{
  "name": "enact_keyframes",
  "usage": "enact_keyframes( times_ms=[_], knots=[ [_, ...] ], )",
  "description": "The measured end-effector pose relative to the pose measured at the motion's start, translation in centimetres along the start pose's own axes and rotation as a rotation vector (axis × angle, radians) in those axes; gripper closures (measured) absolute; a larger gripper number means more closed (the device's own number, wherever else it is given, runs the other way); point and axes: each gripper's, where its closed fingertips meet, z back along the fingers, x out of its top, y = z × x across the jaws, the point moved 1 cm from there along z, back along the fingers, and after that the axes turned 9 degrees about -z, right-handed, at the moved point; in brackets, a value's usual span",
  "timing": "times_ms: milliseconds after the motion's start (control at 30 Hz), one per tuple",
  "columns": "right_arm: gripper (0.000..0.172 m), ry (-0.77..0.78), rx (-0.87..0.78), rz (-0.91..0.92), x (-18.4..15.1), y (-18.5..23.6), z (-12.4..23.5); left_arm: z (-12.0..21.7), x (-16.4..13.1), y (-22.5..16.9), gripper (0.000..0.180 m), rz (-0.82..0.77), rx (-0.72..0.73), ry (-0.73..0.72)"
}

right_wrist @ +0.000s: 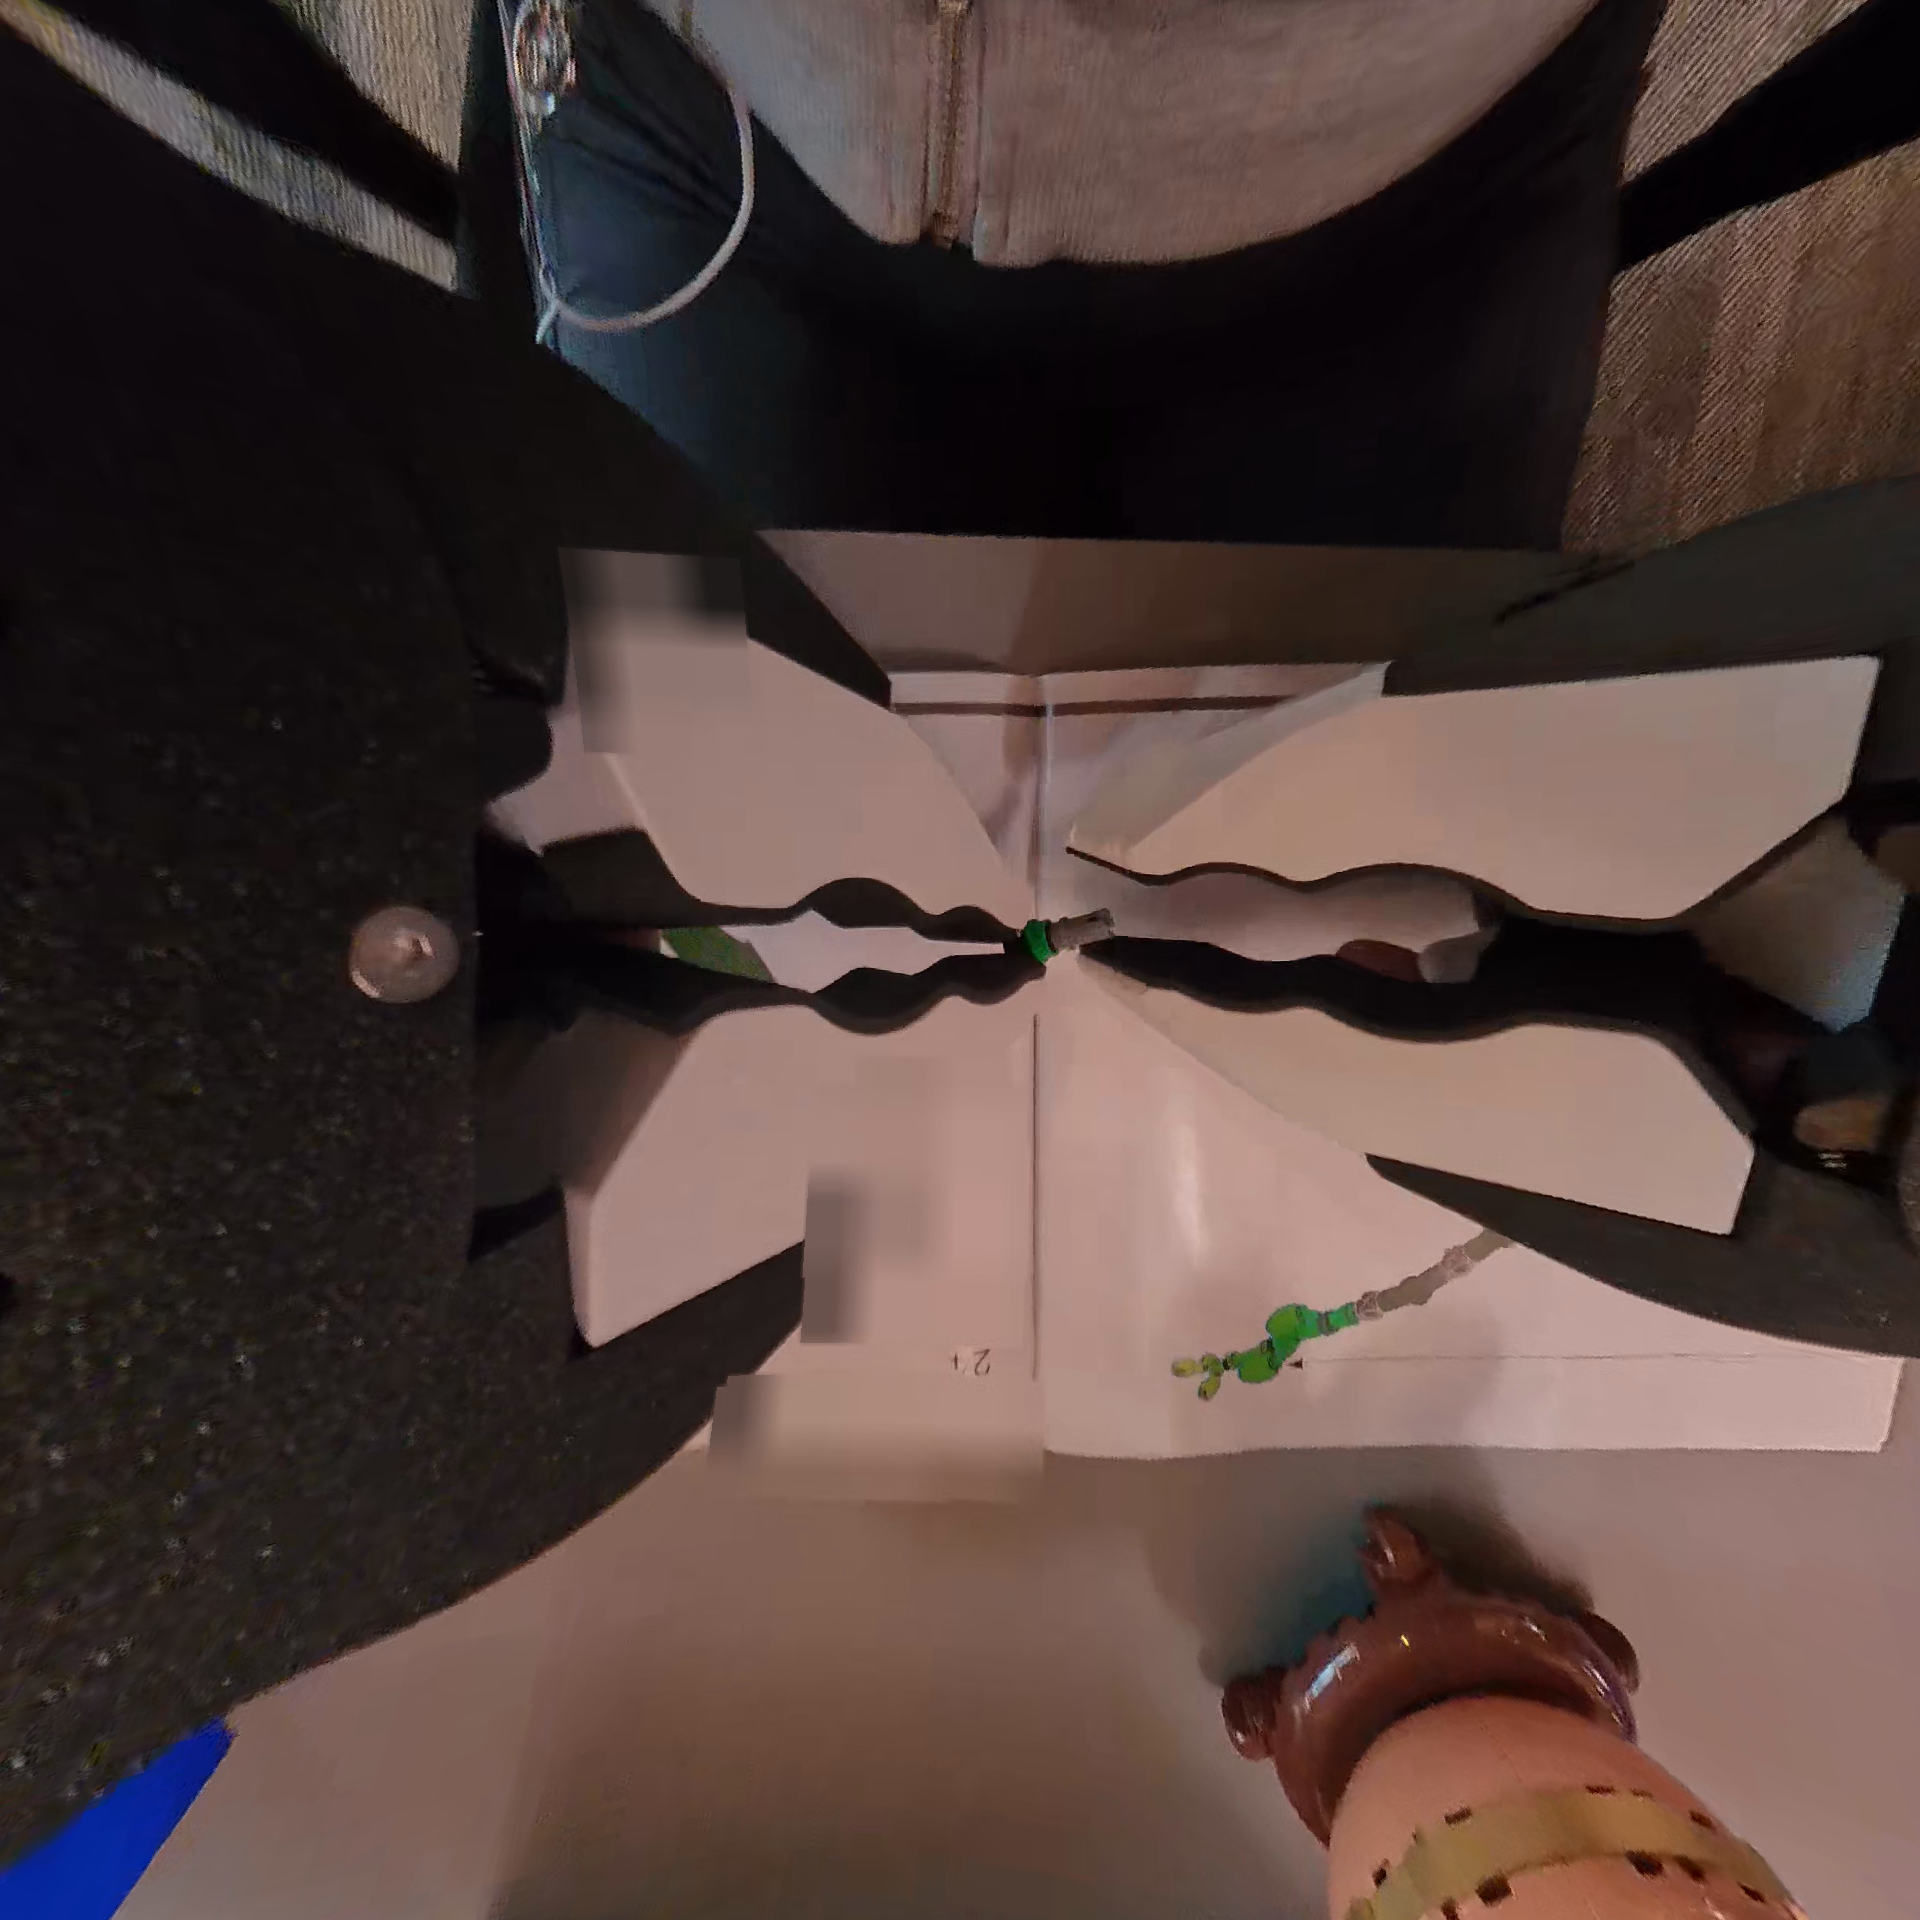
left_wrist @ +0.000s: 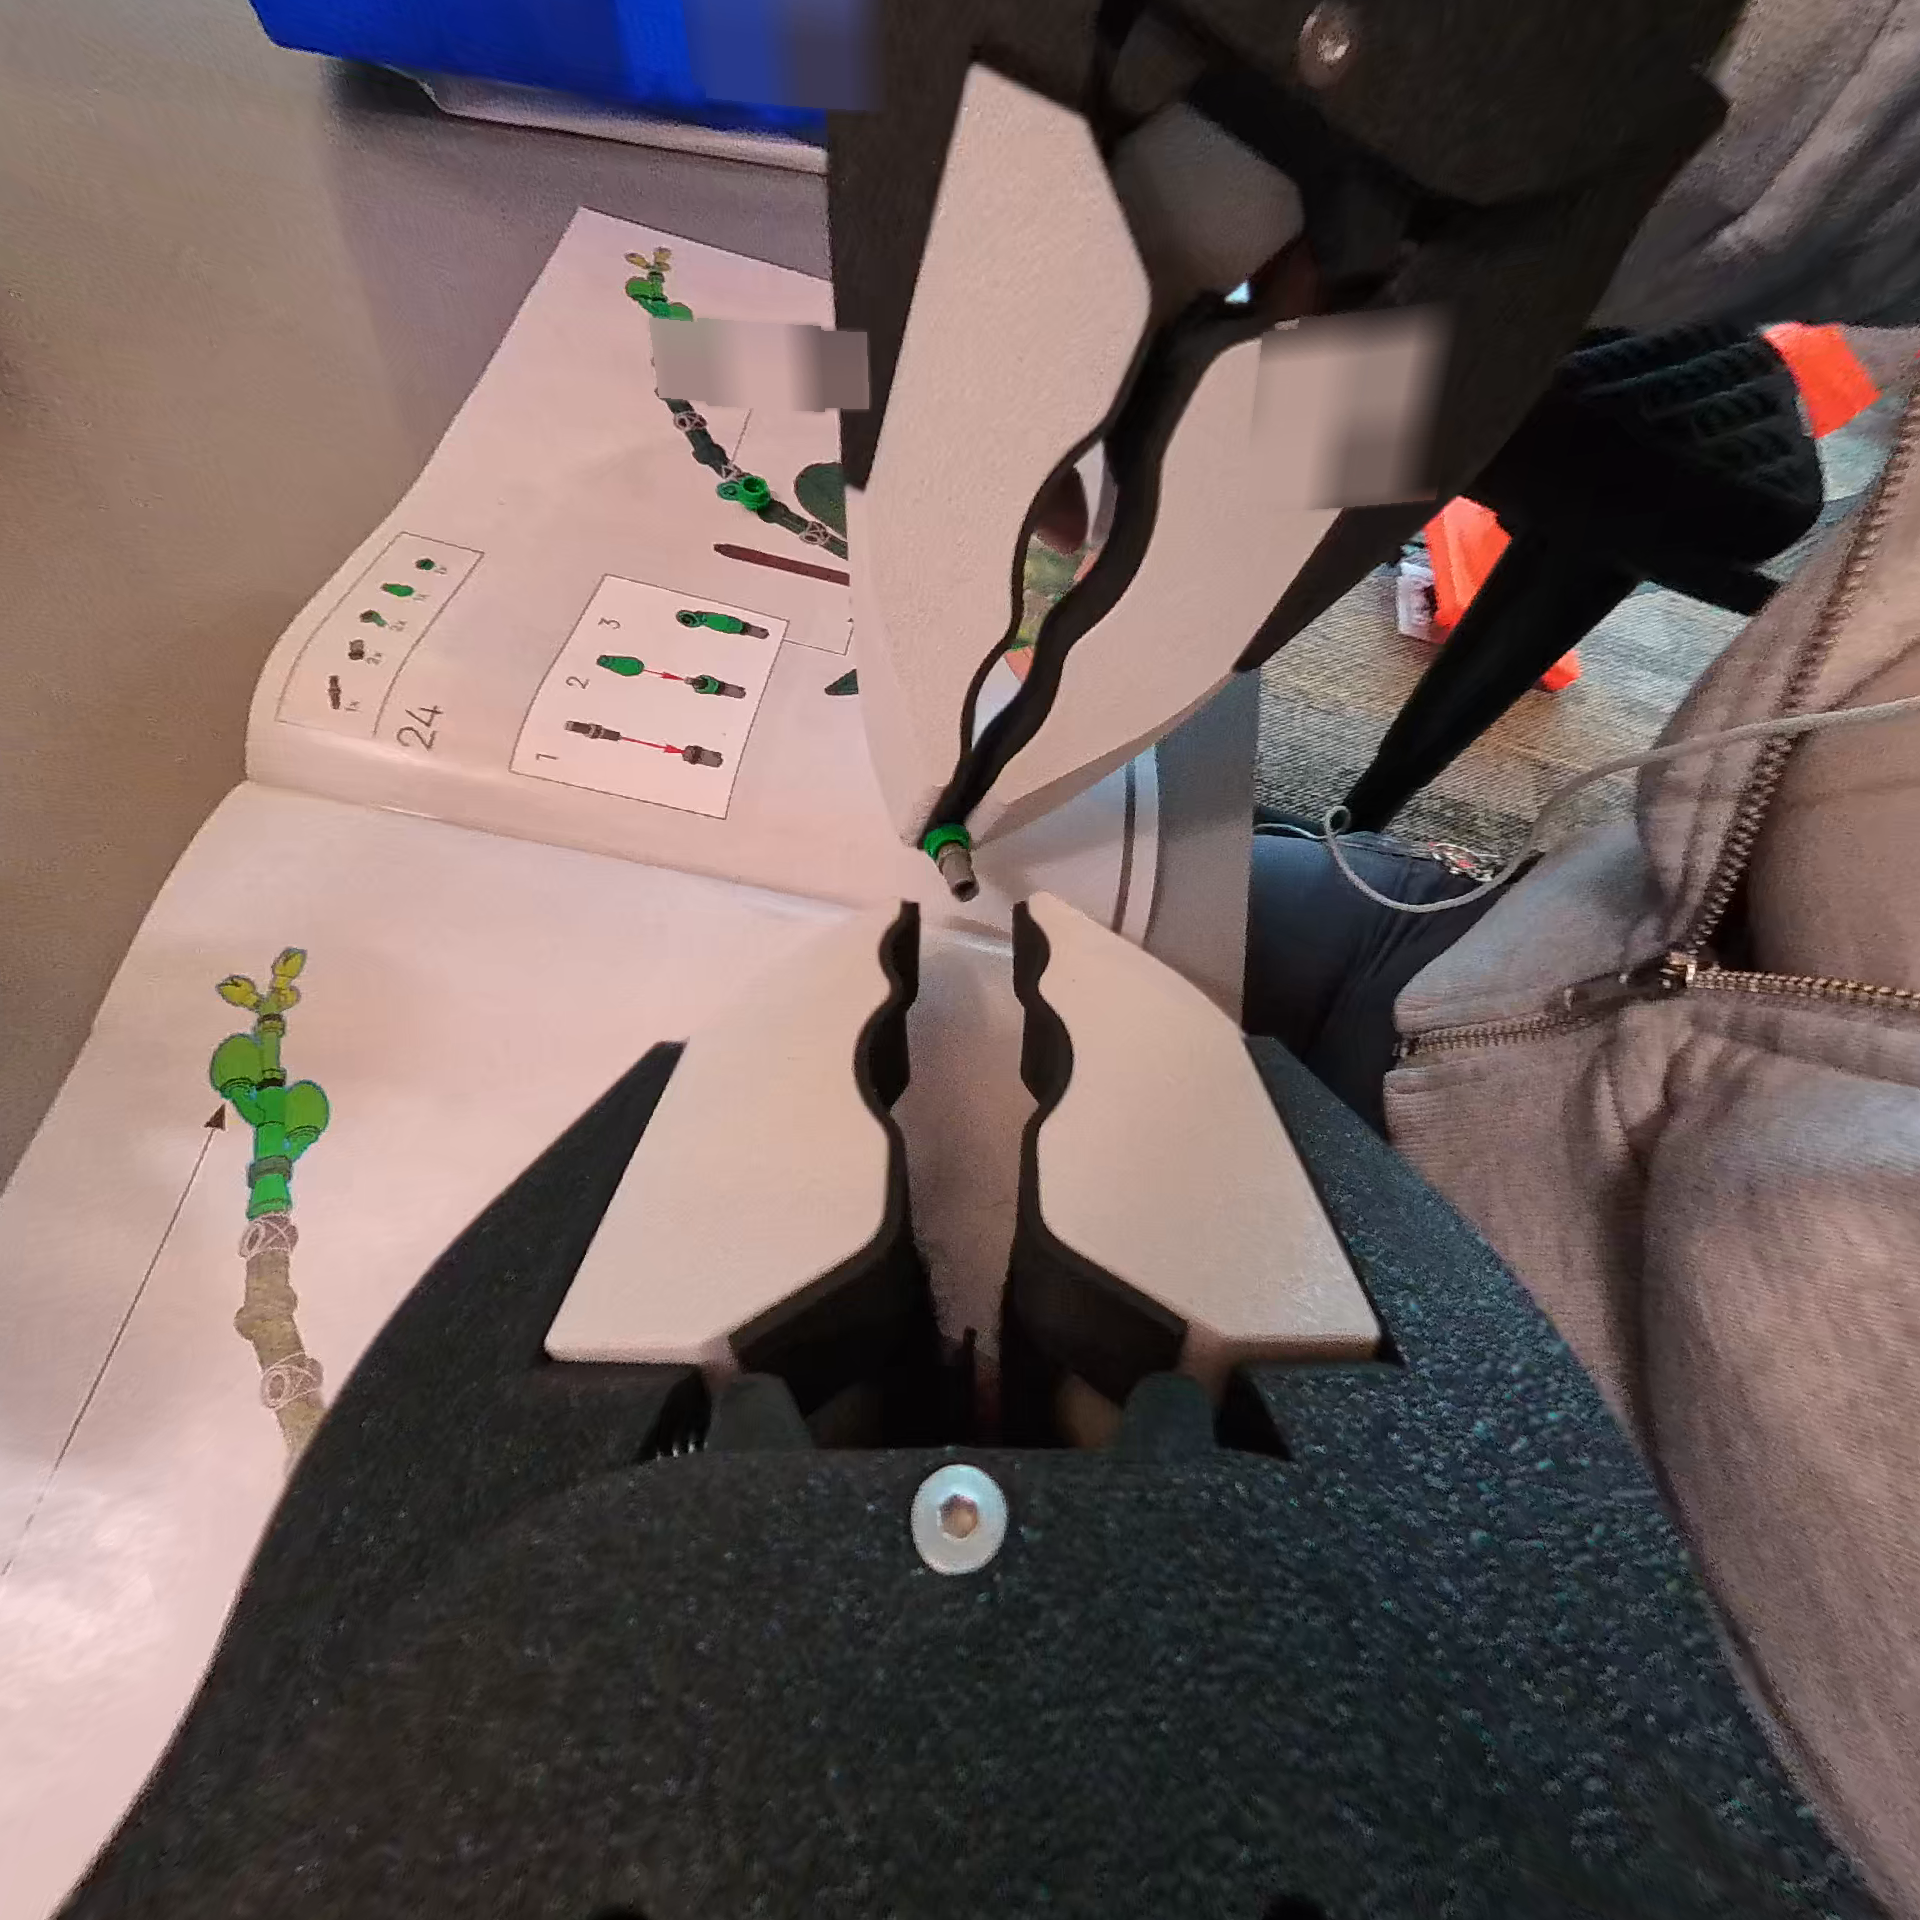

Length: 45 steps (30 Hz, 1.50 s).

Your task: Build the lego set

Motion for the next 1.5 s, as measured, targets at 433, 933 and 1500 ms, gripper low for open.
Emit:
enact_keyframes(
  times_ms=[433, 933, 1500],
  knots=[
    [0.170, 0.139, -0.454, 0.628, 1.6, -1.0, 0.4, -0.1, 0.2, 0.7, 0.175, 0.063, 0.059, -0.008],
    [0.157, -0.372, 0.436, -0.372, 1.7, 0.6, 1.6, -0.6, -0.8, -0.5, 0.178, -0.029, -0.008, 0.065],
    [0.168, -0.356, 0.444, -0.364, 0.5, 1.0, 0.0, -0.9, -1.3, -0.7, 0.178, -0.010, -0.037, 0.106]
  ],
)
